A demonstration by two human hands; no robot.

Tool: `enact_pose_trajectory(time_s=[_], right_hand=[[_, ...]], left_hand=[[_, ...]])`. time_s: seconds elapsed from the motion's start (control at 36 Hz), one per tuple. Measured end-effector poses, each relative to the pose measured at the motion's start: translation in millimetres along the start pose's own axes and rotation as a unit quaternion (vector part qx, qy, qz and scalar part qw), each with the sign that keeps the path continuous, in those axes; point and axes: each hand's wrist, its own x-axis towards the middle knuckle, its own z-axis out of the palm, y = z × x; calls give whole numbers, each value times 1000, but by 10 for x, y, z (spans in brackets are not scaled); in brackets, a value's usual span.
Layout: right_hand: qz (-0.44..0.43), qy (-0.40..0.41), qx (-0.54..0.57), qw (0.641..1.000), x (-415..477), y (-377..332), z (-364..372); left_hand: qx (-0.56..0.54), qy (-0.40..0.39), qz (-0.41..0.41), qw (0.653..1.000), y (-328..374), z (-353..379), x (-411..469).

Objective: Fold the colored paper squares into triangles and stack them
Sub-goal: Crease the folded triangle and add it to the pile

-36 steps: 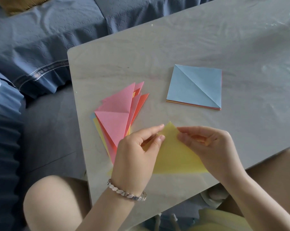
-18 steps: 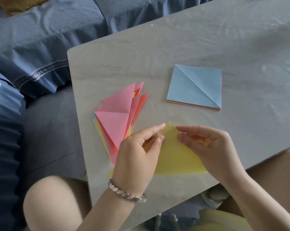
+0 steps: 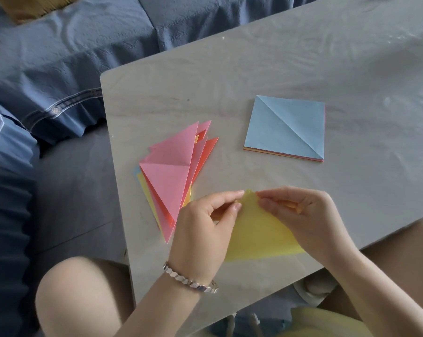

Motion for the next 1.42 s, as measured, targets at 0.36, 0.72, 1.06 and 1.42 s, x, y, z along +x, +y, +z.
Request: enact_pose_trajectory(time_s=[0.36, 0.72, 1.06, 1.42], right_hand=[[-191, -208, -329, 901, 369, -179, -217], [-294, -146, -405, 853, 315, 386, 54], [-200, -122, -531, 815, 335, 776, 42], [-135, -124, -545, 818, 978, 628, 163]], left_hand=[[38, -142, -52, 988, 52, -15, 220], [-33, 43, -257, 965, -517, 115, 497], [41, 27, -253, 966, -664, 189, 447], [78, 26, -244, 966, -706, 189, 467]])
